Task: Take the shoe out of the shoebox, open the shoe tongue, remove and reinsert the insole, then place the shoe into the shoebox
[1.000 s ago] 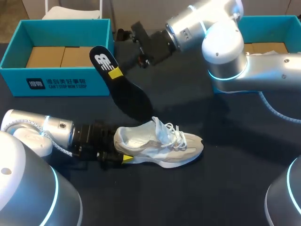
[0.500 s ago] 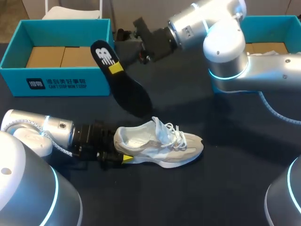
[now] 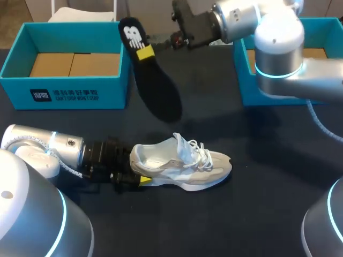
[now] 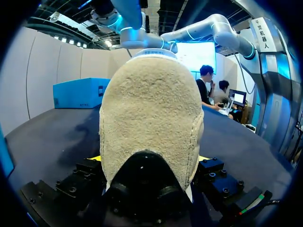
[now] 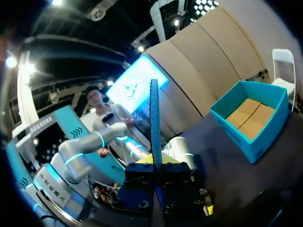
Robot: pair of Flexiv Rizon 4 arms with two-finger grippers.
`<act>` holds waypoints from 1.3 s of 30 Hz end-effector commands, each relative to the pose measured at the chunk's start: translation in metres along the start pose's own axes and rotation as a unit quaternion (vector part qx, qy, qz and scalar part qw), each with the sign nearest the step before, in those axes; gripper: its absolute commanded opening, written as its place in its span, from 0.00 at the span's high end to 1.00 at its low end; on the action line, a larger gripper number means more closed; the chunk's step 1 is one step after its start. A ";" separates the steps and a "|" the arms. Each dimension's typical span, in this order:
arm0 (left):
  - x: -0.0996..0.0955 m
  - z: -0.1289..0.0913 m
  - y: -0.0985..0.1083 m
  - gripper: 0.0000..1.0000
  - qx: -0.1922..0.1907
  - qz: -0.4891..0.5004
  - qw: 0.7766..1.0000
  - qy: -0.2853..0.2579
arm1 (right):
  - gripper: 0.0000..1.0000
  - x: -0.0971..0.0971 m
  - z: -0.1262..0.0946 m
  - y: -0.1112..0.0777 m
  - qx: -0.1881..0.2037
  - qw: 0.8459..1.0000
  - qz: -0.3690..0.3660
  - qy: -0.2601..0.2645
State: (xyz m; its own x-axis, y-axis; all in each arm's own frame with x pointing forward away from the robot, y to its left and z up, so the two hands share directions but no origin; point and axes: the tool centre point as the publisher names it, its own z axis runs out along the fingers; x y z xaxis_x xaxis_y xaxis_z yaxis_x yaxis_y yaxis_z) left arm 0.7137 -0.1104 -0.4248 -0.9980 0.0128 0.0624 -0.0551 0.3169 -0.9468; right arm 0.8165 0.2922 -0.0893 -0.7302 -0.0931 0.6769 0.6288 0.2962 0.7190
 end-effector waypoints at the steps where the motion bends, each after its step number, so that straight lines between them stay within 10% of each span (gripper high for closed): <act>1: -0.002 0.002 0.003 1.00 0.000 0.000 1.000 0.000 | 1.00 0.011 -0.008 -0.006 -0.025 0.999 0.018 0.017; 17: -0.002 0.002 0.003 1.00 0.000 0.000 1.000 0.000 | 1.00 0.054 -0.044 0.011 -0.084 0.995 0.045 0.032; 39: -0.002 0.002 0.003 1.00 0.000 0.000 1.000 0.000 | 1.00 0.054 -0.046 0.009 -0.087 0.994 0.050 0.030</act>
State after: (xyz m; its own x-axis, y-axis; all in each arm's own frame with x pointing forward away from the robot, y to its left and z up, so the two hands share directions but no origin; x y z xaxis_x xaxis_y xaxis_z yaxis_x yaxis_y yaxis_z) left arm 0.7137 -0.1104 -0.4248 -0.9980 0.0128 0.0624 -0.0551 0.3170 -0.9468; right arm 0.7953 0.2469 -0.0378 -0.6517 -0.1357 0.7462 0.7329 0.1406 0.6657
